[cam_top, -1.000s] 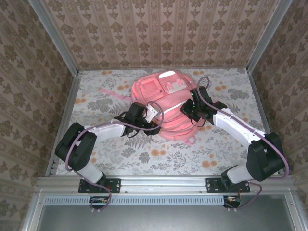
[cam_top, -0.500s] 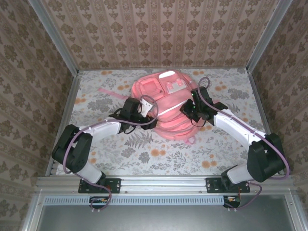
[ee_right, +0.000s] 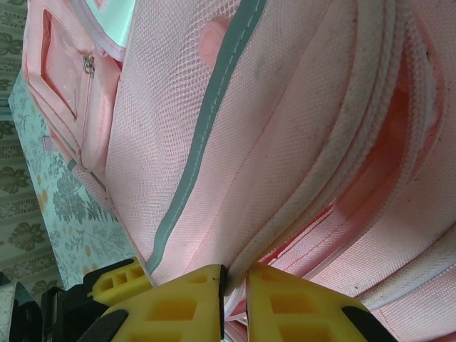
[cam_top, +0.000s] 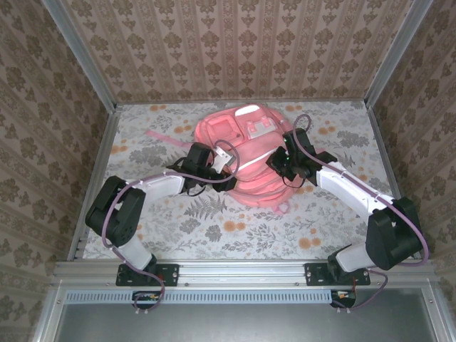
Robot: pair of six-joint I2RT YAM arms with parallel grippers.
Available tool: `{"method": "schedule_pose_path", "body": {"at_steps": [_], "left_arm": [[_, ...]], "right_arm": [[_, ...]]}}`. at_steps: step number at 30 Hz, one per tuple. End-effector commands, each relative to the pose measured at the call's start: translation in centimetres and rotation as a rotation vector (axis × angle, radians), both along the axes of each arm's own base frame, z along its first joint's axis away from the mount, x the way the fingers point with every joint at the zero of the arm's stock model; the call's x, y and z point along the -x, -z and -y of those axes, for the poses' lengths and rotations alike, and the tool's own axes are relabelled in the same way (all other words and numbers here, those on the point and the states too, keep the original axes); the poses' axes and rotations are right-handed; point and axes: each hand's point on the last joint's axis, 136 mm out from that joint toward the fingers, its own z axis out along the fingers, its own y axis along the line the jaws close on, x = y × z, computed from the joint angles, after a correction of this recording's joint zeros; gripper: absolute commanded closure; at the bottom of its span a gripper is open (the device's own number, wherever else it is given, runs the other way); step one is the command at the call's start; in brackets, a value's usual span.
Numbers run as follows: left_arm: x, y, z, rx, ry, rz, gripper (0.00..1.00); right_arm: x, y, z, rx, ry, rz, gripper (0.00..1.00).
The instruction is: Pack books, pencil case, and school supplies into a backpack
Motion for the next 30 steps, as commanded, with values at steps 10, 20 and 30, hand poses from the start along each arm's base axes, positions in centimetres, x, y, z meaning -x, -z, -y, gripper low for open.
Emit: {"method": "schedule_pose_path", "body": {"at_steps": [10, 20, 30], "left_arm": [[1.0, -1.5, 0.4, 0.03, 0.025, 0.044, 0.95], [3.9, -2.4, 1.5, 0.064, 0.045, 0.026, 1.0], [5.0, -5.1, 5.0, 0.202, 0.031, -0.001, 1.0]], "right_arm": [[0.4, -0.3, -1.2, -0.05, -0.027, 0.009, 0.85], [0.7, 0.1, -3.3, -0.074, -0.06, -0.001, 0.86], [1.3, 1.0, -5.3, -0.084, -0.081, -0.015, 0.87]]}}
